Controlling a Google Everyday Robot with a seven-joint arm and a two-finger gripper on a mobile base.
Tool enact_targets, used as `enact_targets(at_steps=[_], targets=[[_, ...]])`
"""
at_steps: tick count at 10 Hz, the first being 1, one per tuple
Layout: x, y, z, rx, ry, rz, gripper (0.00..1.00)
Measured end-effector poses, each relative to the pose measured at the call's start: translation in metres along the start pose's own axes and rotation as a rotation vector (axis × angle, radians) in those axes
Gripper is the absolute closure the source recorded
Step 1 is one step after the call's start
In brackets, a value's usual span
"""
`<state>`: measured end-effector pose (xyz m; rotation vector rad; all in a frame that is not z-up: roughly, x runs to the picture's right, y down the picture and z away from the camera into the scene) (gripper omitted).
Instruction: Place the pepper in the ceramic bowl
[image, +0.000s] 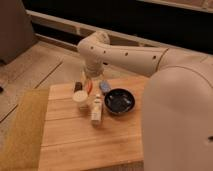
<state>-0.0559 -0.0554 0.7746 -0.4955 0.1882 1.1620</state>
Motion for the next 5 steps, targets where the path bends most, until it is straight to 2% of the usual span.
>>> enact_targets(at_steps=[2,5], targets=[[-0.022,-0.010,0.004,-0.020,0.000,-0.023,0.35],[-0.027,-0.010,0.005,-0.028,0.000,-0.032,0.35]])
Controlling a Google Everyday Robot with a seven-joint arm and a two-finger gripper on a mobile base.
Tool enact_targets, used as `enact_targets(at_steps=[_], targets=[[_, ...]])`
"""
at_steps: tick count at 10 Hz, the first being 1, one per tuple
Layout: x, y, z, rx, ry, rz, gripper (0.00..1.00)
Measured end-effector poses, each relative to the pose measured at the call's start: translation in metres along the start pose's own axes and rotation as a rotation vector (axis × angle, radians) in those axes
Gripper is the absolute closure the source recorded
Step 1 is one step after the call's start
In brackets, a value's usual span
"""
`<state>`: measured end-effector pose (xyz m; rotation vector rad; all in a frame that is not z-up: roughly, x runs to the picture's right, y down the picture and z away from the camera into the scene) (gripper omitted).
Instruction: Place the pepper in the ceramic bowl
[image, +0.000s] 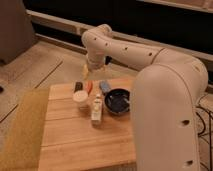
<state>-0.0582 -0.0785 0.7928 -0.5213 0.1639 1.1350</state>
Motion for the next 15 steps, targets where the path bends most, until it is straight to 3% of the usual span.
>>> enact_targets(at_steps=[3,6,7,9,12,15], targets=[[0.000,0.000,-0.001,-0.001,-0.007,0.009,0.35],[-0.013,-0.003,0.001,0.022,-0.089,0.033,0.35],[-0.020,-0.001,0.004,0.040,-0.134,0.023,0.35],[-0.026,-0.001,0.014,0.052,-0.171,0.013,0.35],[-0.030,-0.004,0.045,0.072,-0.166,0.002,0.35],[-0.052,0.002,0.069,0.080,-0.158,-0.036,0.35]])
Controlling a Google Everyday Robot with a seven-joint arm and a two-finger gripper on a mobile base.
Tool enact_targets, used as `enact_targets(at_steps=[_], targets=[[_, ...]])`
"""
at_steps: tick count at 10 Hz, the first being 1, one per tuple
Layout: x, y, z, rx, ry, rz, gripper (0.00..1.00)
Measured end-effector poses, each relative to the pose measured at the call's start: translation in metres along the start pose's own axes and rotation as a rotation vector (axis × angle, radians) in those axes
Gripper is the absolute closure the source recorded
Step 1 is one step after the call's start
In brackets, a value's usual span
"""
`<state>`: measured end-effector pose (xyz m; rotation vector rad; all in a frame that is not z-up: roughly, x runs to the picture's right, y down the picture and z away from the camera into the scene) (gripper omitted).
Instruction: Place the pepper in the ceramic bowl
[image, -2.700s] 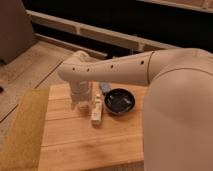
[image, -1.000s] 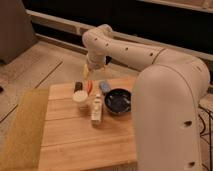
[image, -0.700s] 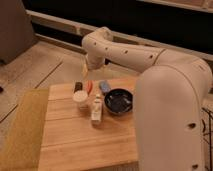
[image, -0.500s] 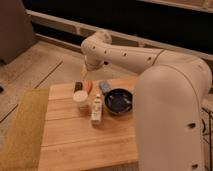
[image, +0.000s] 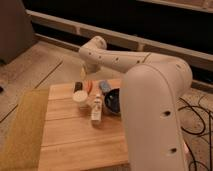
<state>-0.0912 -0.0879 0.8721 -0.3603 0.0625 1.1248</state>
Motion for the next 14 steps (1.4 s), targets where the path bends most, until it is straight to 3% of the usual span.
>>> enact_targets(at_steps=[2,5,10,14], targets=[[-0.007,0.009,0.024,-0.013,0.024,-0.022,0.35],[0.007,-0.007,0.058,0.008,0.106,0.006,0.35],[0.030,-0.016,0.097,0.002,0.225,0.067,0.35],[0.040,-0.026,0.117,0.025,0.295,0.091,0.35]])
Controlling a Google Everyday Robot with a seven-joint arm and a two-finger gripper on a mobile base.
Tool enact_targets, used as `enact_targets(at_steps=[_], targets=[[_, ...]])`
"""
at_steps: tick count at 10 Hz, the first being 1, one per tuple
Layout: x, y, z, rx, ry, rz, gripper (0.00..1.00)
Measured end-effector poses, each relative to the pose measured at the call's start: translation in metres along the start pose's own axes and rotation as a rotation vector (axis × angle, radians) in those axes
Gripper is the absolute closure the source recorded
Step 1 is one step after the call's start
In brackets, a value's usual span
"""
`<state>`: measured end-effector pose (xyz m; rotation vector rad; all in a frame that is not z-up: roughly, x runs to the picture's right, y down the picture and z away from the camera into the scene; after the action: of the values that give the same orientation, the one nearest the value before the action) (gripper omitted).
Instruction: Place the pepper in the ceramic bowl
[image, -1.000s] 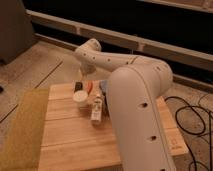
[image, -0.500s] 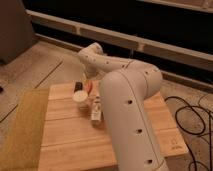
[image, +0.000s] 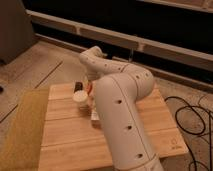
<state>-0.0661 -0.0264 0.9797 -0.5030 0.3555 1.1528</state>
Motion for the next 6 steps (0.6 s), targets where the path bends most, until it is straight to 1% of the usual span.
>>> enact_targets(at_steps=[3,6], targets=[[-0.003,0.008,0.014,-0.013,0.035,-0.007,0.35],[-0.008,0.020,0.029,-0.012,0.080,-0.053,0.35]])
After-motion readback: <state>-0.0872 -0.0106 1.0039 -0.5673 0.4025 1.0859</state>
